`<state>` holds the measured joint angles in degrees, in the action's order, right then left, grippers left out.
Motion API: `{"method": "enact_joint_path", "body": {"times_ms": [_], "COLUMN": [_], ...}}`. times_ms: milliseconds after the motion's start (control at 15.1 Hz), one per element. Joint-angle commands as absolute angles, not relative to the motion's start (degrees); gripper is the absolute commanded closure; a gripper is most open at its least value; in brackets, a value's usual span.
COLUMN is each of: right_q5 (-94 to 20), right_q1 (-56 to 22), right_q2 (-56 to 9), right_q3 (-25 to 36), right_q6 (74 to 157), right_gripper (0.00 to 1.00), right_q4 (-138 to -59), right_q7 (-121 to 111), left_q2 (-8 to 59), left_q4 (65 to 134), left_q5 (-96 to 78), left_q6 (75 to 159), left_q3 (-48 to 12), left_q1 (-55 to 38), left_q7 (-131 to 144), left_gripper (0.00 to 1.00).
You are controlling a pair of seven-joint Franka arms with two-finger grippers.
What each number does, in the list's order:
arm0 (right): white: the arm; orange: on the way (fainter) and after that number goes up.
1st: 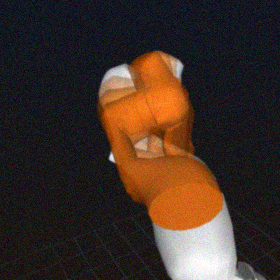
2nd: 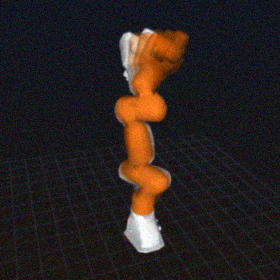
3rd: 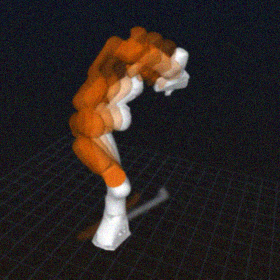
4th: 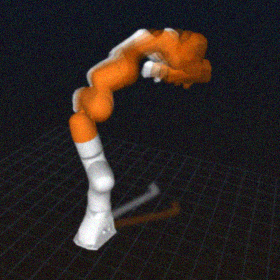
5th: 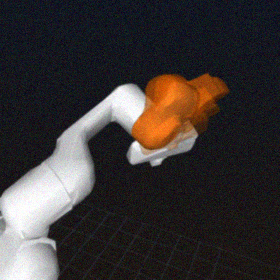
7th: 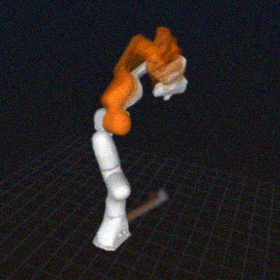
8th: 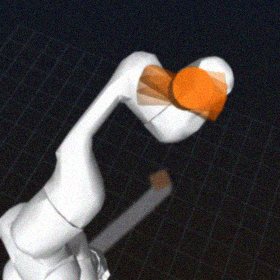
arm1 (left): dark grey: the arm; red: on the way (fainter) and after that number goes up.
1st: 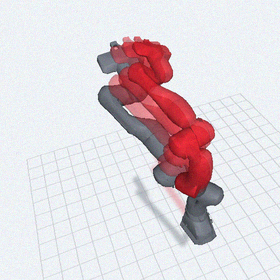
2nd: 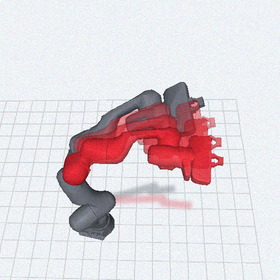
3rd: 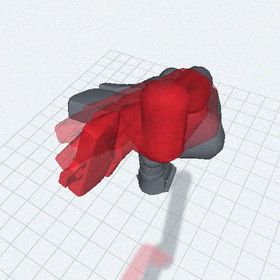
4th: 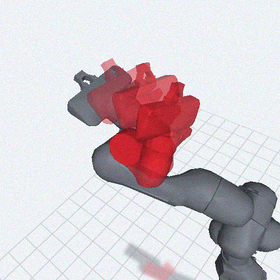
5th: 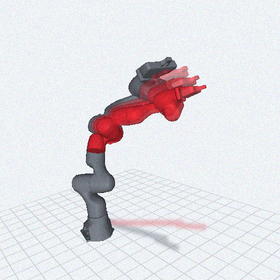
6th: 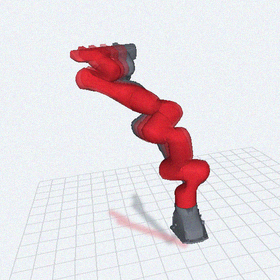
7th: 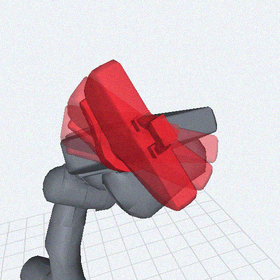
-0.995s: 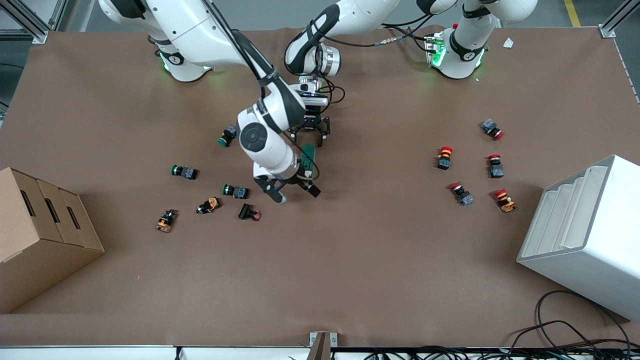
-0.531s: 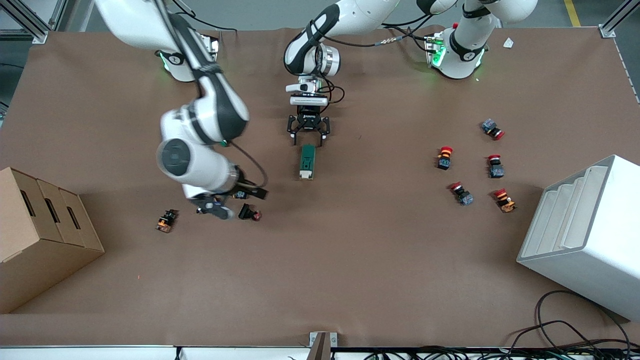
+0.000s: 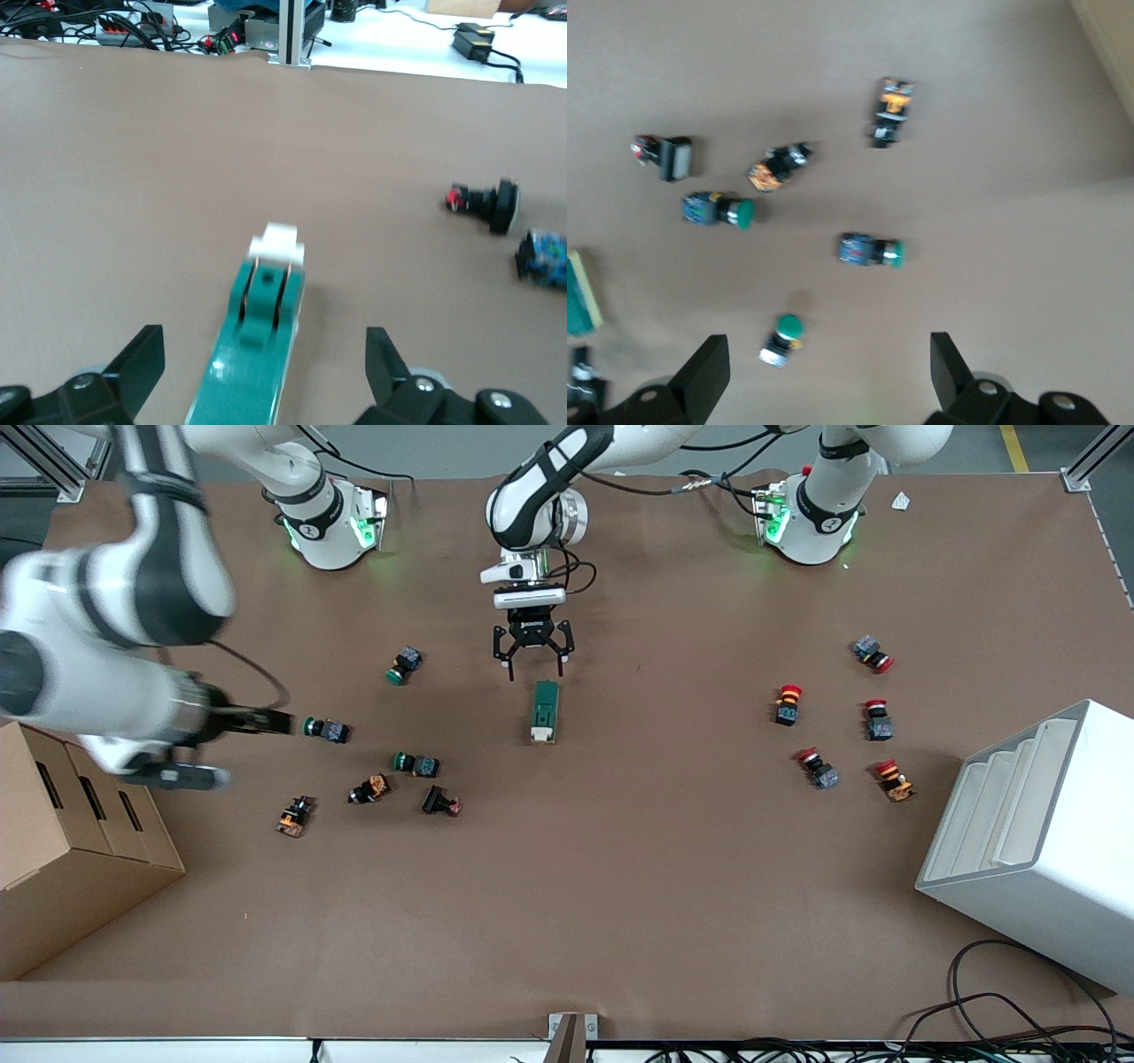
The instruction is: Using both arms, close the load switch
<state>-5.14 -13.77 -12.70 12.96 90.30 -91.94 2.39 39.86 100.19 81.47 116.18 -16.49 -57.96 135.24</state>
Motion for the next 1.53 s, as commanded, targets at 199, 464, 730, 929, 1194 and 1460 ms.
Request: {"method": "enact_joint_path", "body": {"times_ms": [199, 464, 730, 929, 1194, 1460], "right_q5": [0.4, 0.3, -0.3, -0.6, -0.8, -0.8], "right_q1": [-7.7, -6.6, -6.4, -6.9, -7.0, -6.7], "right_q2": [-13.2, -13.3, -13.3, -13.3, -13.0, -11.6], "right_q3": [12.0, 12.0, 11.9, 11.6, 11.4, 10.7], "right_q6": [82.8, 79.5, 77.9, 77.5, 77.3, 75.9], "right_gripper": [0.00, 0.00, 0.00, 0.00, 0.00, 0.00], "right_q4": [-81.3, -76.2, -76.1, -75.4, -75.4, -75.7], "right_q7": [-4.9, -5.0, -4.6, -4.5, -4.4, -4.7], "left_q2": [31.7, 29.0, 25.6, 23.0, 20.1, 16.8], "left_q4": [94.9, 85.5, 83.7, 83.7, 83.6, 83.6], "left_q5": [64.0, 46.2, 36.1, 30.9, 24.5, 17.7], "left_q6": [120.8, 120.7, 119.3, 114.4, 110.8, 108.2], "left_q3": [-16.7, -16.6, -16.6, -16.5, -16.8, -16.5], "left_q1": [-46.3, -35.1, -24.6, -18.6, -9.6, -3.0], "left_q7": [108.5, 81.8, 69.5, 60.4, 48.7, 37.0], "left_gripper": [0.00, 0.00, 0.00, 0.00, 0.00, 0.00]}}
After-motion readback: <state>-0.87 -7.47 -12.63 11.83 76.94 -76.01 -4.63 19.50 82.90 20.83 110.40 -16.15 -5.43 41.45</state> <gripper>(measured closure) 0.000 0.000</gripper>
